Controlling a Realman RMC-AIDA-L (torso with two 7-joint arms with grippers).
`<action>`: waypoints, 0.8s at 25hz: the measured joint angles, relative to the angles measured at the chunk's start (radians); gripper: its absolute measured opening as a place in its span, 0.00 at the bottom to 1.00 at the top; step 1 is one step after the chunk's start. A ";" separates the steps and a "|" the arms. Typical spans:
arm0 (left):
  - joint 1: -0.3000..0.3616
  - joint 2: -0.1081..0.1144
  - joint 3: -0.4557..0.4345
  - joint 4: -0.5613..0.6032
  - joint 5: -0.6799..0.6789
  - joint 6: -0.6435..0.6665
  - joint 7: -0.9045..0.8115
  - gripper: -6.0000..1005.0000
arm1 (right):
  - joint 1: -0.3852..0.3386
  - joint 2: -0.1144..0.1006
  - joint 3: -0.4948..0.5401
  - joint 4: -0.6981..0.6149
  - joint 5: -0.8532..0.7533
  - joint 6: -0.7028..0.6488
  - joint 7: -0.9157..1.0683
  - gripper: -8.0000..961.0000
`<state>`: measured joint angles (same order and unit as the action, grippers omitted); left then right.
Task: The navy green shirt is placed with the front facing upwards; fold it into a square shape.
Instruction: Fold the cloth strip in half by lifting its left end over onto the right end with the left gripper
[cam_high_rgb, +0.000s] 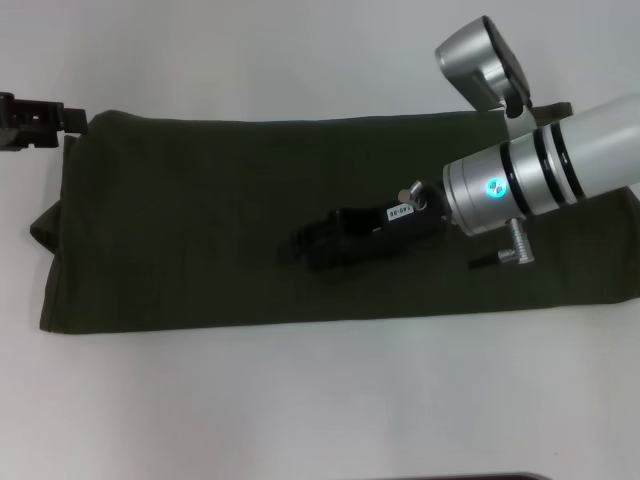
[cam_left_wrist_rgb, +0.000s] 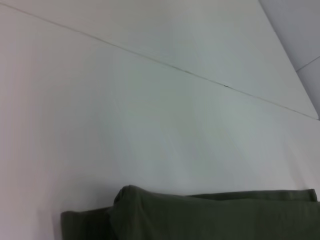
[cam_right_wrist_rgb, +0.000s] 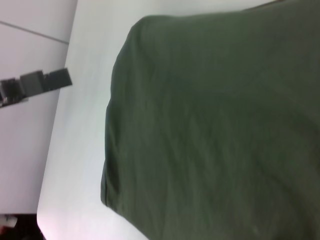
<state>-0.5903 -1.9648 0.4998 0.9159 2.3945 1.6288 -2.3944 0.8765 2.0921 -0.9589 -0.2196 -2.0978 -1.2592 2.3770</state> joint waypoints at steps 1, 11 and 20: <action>0.001 0.000 0.000 0.000 0.000 0.000 0.000 0.60 | -0.006 0.000 0.000 -0.009 0.000 -0.001 0.006 0.68; 0.006 0.000 -0.001 0.000 0.000 -0.004 0.001 0.60 | -0.050 -0.005 -0.008 -0.061 -0.004 -0.010 0.048 0.68; 0.010 0.002 -0.001 0.000 0.000 -0.011 0.001 0.60 | -0.116 -0.008 -0.007 -0.178 -0.031 -0.050 0.106 0.68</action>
<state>-0.5799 -1.9632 0.4984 0.9158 2.3946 1.6179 -2.3930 0.7609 2.0840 -0.9664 -0.3978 -2.1293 -1.3089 2.4834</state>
